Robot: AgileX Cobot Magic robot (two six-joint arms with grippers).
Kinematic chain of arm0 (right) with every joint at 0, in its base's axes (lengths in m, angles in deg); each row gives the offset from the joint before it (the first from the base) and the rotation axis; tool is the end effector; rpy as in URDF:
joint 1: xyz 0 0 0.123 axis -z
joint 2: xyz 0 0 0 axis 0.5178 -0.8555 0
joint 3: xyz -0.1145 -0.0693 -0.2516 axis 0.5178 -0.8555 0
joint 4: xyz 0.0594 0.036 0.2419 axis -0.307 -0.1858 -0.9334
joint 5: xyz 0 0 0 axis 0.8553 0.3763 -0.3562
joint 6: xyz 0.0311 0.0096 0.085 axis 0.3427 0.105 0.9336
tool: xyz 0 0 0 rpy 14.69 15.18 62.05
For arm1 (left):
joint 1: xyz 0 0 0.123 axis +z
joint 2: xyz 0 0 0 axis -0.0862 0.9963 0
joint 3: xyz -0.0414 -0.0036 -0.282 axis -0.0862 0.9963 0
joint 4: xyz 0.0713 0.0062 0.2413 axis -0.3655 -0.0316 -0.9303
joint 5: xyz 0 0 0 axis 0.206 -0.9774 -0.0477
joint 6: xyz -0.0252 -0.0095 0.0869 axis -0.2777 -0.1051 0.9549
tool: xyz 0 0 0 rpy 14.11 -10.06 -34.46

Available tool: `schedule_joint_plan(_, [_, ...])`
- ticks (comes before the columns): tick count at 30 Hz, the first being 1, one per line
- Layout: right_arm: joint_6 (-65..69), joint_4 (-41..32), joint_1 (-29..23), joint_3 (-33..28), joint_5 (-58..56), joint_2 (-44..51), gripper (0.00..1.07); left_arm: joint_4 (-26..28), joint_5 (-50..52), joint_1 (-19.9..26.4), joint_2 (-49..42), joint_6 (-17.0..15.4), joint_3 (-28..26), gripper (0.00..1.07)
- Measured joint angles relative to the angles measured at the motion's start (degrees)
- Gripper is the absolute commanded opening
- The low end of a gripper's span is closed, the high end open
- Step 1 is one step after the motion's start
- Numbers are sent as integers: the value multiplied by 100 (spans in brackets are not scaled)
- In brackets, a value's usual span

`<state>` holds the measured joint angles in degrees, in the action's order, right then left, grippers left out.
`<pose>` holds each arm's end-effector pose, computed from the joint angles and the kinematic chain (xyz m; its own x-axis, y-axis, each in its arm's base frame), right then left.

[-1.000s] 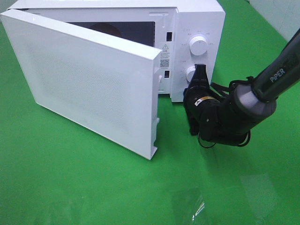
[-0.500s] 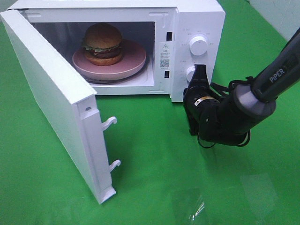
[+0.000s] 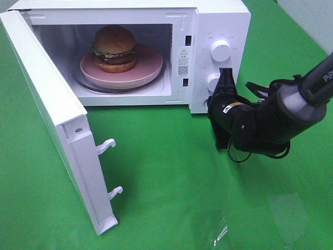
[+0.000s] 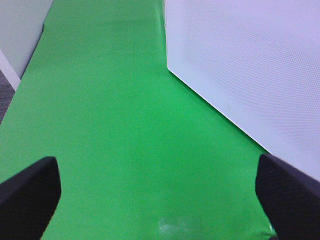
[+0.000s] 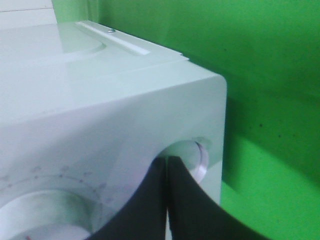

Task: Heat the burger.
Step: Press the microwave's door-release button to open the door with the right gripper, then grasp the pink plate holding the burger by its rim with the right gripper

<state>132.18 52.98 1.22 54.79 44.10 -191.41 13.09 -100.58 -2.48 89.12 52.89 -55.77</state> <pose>0.3415 0.1572 0.0872 -0.1005 0.9949 0.0117 0.3552 0.0248 0.9344 -0.0090 -0.0082 0.2813 -0.4470 0.0773 -0.8912 0.0779 0.9958 0.0473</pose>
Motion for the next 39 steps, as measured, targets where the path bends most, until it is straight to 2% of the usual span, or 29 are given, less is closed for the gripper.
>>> schedule_joint_plan(8, [109,246,-143,-550,138,395,0,0,0,0,0,0,0,98])
schedule_joint_plan(10, [-17,338,-149,-814,-29,773,1,0,0,0,0,0,0,98])
schedule_joint_plan(13, [-126,355,-149,-859,-109,888,2,0,0,0,0,0,0,98])
schedule_joint_plan(19, [-1329,596,-149,-968,-1060,1593,3,0,0,0,0,0,0,98])
schedule_joint_plan(21, [-2355,659,-149,-974,-1833,2040,4,0,0,0,0,0,0,98])
schedule_joint_plan(24, [-2893,688,-149,-974,-2143,2212,4,0,0,0,0,0,0,98])
schedule_joint_plan(27, [-4057,785,-149,-974,-2802,2561,5,0,0,0,0,0,0,98])
schedule_joint_plan(39, [-6085,808,-149,-980,-4578,3123,7,0,0,0,0,0,0,98])
